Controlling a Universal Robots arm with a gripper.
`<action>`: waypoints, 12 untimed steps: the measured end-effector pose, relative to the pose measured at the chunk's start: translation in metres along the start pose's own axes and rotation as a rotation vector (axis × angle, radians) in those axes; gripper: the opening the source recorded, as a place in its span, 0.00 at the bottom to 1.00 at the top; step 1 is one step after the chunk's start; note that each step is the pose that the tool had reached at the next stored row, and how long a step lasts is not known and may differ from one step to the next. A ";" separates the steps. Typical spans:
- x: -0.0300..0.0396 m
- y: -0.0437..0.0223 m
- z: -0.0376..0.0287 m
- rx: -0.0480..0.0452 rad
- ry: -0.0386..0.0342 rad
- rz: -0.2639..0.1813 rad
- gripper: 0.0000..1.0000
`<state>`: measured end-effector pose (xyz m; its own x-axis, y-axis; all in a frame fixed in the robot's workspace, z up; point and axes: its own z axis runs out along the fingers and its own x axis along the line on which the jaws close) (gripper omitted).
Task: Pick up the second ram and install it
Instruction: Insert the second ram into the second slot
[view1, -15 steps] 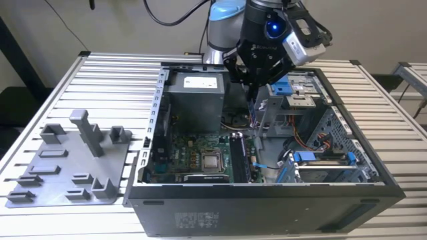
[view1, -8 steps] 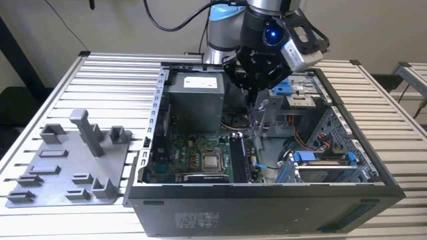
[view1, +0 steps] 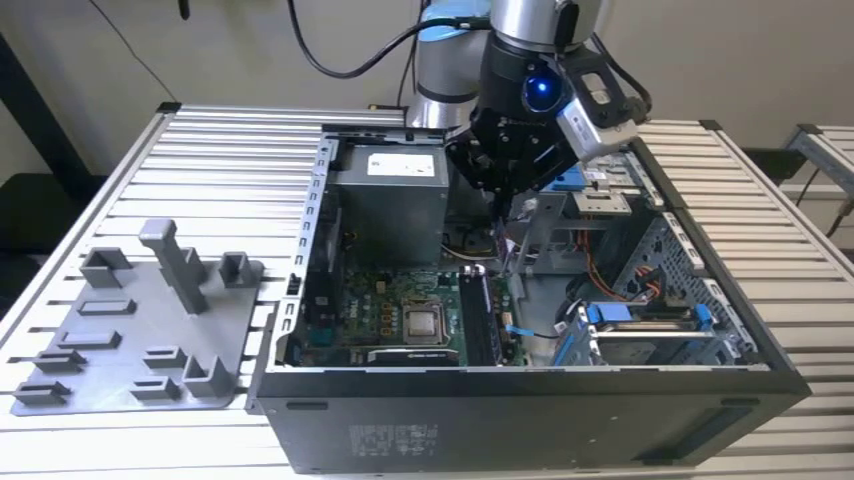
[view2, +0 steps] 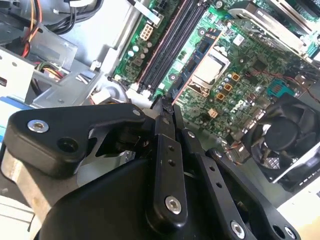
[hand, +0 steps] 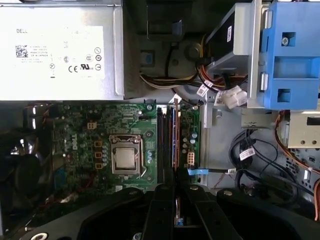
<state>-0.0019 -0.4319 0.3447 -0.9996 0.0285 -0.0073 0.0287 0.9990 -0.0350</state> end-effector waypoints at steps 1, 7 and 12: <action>0.0000 0.0001 0.0012 0.0019 -0.0006 0.000 0.14; 0.0006 -0.0006 0.0079 0.0018 -0.0082 -0.012 0.14; 0.0032 -0.0010 0.0170 0.0018 -0.0082 -0.013 0.14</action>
<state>-0.0050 -0.4334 0.3277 -0.9998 0.0150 -0.0151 0.0156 0.9992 -0.0369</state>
